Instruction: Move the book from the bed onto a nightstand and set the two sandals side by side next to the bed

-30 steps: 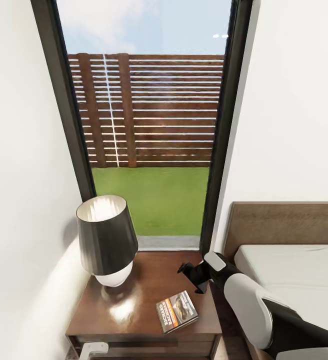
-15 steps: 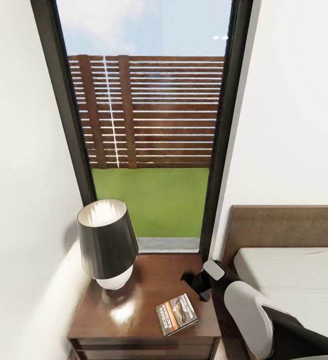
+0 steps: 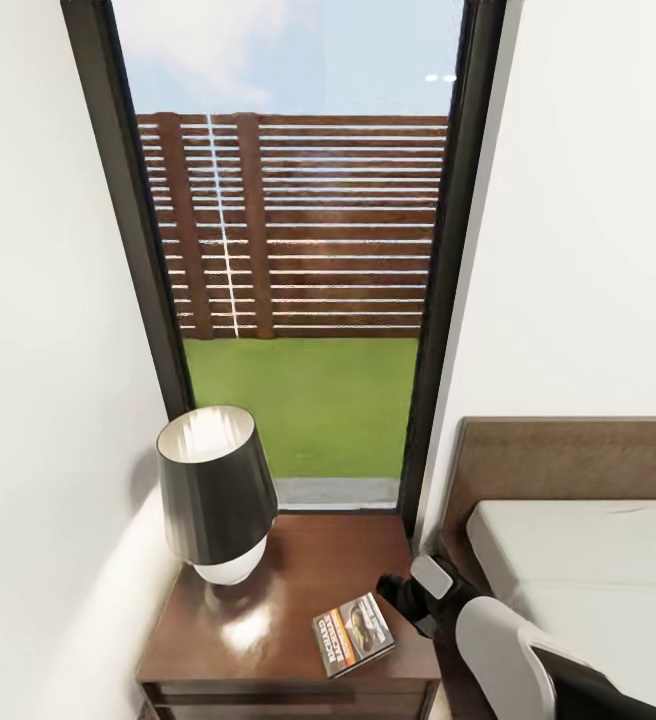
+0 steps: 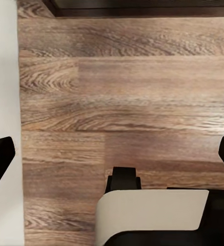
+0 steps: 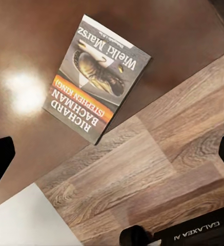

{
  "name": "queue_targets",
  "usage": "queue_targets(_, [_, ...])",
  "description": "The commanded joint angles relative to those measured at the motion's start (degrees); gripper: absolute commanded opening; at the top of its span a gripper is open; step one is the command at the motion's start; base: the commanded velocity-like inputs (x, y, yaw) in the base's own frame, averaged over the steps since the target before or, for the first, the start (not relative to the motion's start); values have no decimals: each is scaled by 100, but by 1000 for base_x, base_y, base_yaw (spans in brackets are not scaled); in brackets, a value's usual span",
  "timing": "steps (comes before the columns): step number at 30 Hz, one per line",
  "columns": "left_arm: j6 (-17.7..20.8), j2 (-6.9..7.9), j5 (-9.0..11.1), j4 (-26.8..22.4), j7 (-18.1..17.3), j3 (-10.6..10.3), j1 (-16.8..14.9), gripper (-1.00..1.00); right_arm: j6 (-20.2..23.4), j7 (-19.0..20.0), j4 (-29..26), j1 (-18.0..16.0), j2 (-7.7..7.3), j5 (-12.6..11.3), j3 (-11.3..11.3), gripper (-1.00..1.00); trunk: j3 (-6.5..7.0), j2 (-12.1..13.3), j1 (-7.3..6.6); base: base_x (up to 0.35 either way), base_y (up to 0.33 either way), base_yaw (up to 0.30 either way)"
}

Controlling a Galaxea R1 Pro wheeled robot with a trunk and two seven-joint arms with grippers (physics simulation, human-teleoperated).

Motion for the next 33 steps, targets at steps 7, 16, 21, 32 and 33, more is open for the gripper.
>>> queue_targets(7, [-72,-3,-62,14,30,48,32,100,-22,-41,-41,413,-42,59,11,100,120,279,-155,0,0,0])
queue_targets(16, [-85,-7,-55,24,41,48,59,100,-617,-41,-5,800,-96,398,12,100,282,640,-352,0,0,0])
queue_targets(21, [-129,-4,-53,25,42,48,63,100,-764,-41,-1,1012,-105,463,15,100,372,841,-462,0,0,0])
queue_targets(32, [-233,-4,-61,26,58,48,64,100,-1040,-41,1,1501,-129,502,74,100,569,1282,-704,0,0,0])
queue_targets(33, [-236,-4,-61,26,58,48,64,100,-1068,-39,1,1547,-135,503,113,100,587,1322,-726,0,0,0])
